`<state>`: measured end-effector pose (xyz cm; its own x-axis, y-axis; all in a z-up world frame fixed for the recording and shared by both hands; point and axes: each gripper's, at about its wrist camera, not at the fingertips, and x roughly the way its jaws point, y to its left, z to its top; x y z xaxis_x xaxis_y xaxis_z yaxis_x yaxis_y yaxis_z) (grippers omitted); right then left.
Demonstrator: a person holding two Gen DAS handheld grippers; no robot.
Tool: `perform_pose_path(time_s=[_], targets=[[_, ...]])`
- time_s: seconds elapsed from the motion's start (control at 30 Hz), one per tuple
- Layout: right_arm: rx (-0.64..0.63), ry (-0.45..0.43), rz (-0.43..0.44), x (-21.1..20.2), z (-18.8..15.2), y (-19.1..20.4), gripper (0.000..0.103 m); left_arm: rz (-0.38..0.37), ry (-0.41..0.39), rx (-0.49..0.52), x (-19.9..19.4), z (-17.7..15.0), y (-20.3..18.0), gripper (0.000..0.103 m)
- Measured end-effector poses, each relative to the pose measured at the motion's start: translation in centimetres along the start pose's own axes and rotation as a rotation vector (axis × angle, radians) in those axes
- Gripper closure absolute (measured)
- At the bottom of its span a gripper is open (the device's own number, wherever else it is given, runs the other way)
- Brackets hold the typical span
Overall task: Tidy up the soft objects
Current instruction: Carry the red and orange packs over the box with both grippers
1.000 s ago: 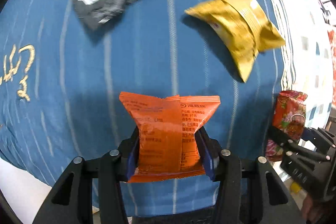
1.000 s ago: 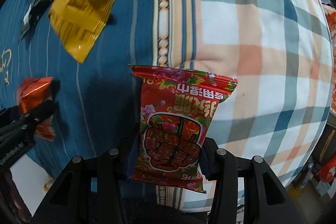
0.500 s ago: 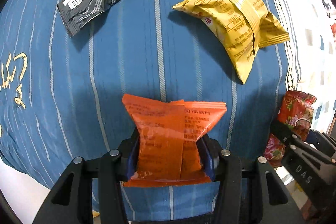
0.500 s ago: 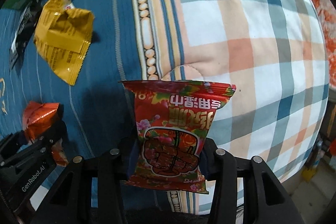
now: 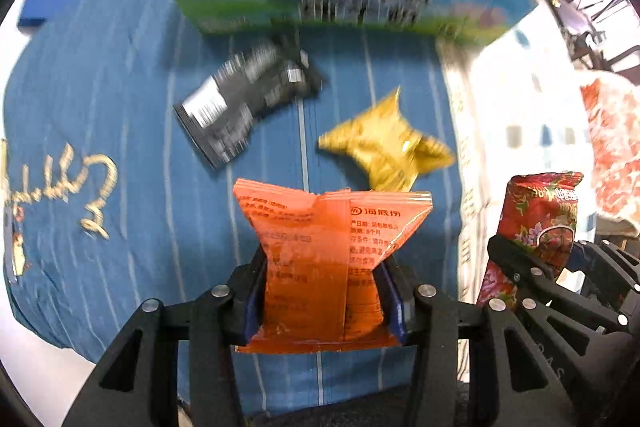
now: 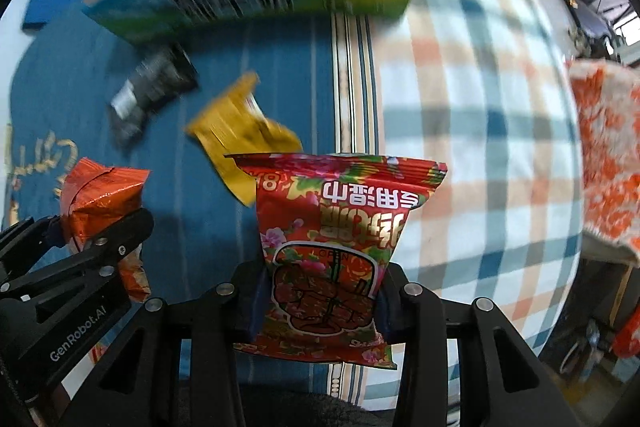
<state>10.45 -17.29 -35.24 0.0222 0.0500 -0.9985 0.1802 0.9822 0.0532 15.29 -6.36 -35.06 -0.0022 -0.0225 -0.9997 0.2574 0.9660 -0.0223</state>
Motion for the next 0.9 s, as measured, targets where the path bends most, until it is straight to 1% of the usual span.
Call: perform_pose_path(time_s=[0.03,0.1,0.13,0.27,0.3,0.33,0.4,0.53,0.67,0.83,0.9], targets=[[-0.006,-0.016,0.002,-1.8,0.7,-0.5,0.059,0.001,-0.021,-0.001,-1.0,0.2,0.0,0.058],[-0.018,-0.053,0.01,-4.3,1.2,-0.5,0.059,-0.005,-0.061,0.002,-3.0,0.9,0.2,0.058],[-0.025,-0.069,0.016,-4.4,2.0,-2.0,0.059,-0.007,-0.085,0.001,-4.1,1.2,0.4,0.058],[-0.045,-0.134,0.03,-7.4,2.6,-3.0,0.059,-0.008,-0.161,0.007,-7.2,1.6,1.1,0.058],[-0.049,-0.149,0.037,-7.6,2.9,-3.1,0.059,-0.015,-0.178,0.012,-8.1,1.7,0.9,0.058],[-0.052,-0.158,0.042,-7.4,3.9,-4.2,0.059,-0.022,-0.187,0.012,-8.6,1.8,1.1,0.058],[-0.062,-0.169,0.05,-7.7,4.8,-4.4,0.059,-0.038,-0.213,0.008,-9.6,2.4,1.4,0.058],[-0.058,-0.185,0.064,-7.7,6.2,-3.7,0.059,-0.034,-0.252,0.015,-11.1,3.3,1.7,0.058],[-0.046,-0.192,0.104,-8.3,8.2,-3.6,0.059,-0.05,-0.265,-0.003,-12.1,4.8,2.4,0.058],[-0.044,-0.226,0.111,-9.5,11.9,-4.2,0.059,-0.05,-0.287,-0.003,-13.2,8.4,3.1,0.058],[-0.045,-0.244,0.106,-10.1,13.9,-4.4,0.059,-0.056,-0.287,0.001,-13.5,10.9,3.5,0.058]])
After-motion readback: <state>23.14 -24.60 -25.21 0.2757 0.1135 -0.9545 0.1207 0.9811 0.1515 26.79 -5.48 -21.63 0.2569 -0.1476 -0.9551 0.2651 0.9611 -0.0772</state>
